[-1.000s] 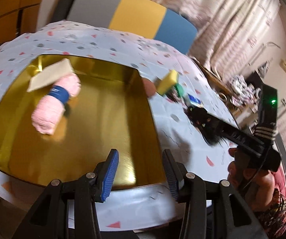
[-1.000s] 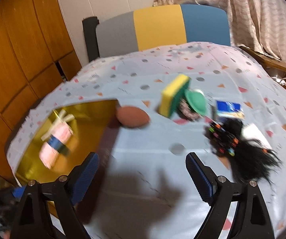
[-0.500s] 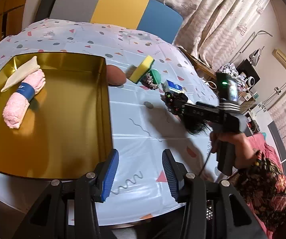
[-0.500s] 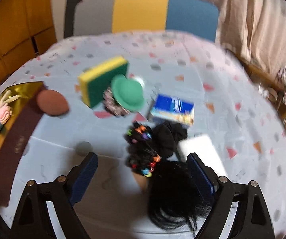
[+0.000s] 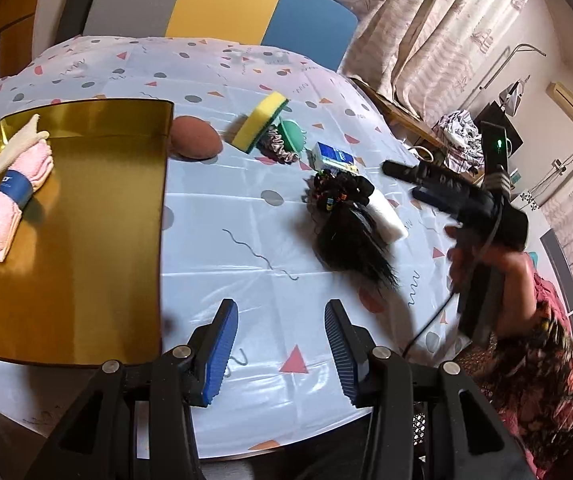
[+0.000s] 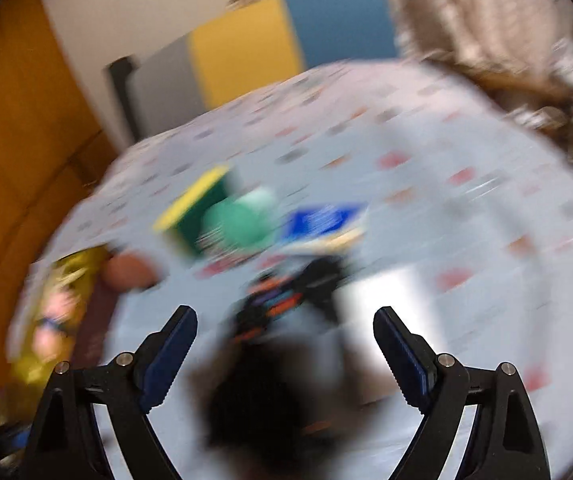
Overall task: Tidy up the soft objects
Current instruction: 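Grasp the white block with the right gripper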
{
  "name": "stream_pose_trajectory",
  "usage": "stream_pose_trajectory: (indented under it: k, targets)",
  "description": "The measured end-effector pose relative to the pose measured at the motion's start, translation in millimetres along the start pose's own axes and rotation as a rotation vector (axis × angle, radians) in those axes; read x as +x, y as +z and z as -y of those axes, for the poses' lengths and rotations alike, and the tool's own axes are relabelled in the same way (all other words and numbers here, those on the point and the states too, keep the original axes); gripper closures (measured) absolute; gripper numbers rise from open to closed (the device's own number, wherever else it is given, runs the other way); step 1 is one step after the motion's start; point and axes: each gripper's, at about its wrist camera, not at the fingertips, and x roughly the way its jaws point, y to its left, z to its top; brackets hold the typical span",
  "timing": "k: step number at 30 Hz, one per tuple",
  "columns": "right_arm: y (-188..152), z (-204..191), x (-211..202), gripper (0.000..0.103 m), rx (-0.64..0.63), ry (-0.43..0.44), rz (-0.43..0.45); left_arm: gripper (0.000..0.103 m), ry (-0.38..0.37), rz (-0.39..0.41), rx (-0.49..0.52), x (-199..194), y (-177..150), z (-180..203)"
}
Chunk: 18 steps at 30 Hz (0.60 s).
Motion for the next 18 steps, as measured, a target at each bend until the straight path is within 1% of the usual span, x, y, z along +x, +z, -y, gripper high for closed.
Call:
stream_pose_trajectory:
  k: [2,4,6,8,12,15,16,18]
  targets:
    - [9.8,19.9,5.9,0.013,-0.006,-0.088,-0.013,0.057,-0.002,-0.007,0.007,4.3,-0.2,4.6]
    - [13.3,34.2,17.9,0.019,-0.009,-0.125,-0.054,0.057,-0.001,-0.013,0.010,8.6,0.0,8.8]
    - [7.9,42.6,28.9,0.021,-0.009,-0.157,-0.099,0.057,0.000,-0.022,0.013,12.7,0.3,12.1]
    - [2.7,43.9,39.1,0.022,-0.009,-0.154,-0.148,0.057,0.006,-0.031,0.015,16.7,0.3,14.4]
    - [-7.6,36.9,56.7,0.022,-0.055,-0.162,-0.262,0.057,0.004,-0.050,0.006,27.6,1.8,19.8]
    - [-14.9,35.2,63.9,0.044,-0.082,-0.175,-0.306,0.057,0.002,-0.059,0.002,35.7,5.2,25.1]
    - [-15.3,33.1,62.1,0.045,-0.102,-0.188,-0.298,0.057,-0.004,-0.062,0.000,38.7,7.2,27.7]
    - [-16.1,33.1,58.9,0.045,-0.102,-0.185,-0.297,0.057,-0.006,-0.062,0.002,42.7,10.6,32.2]
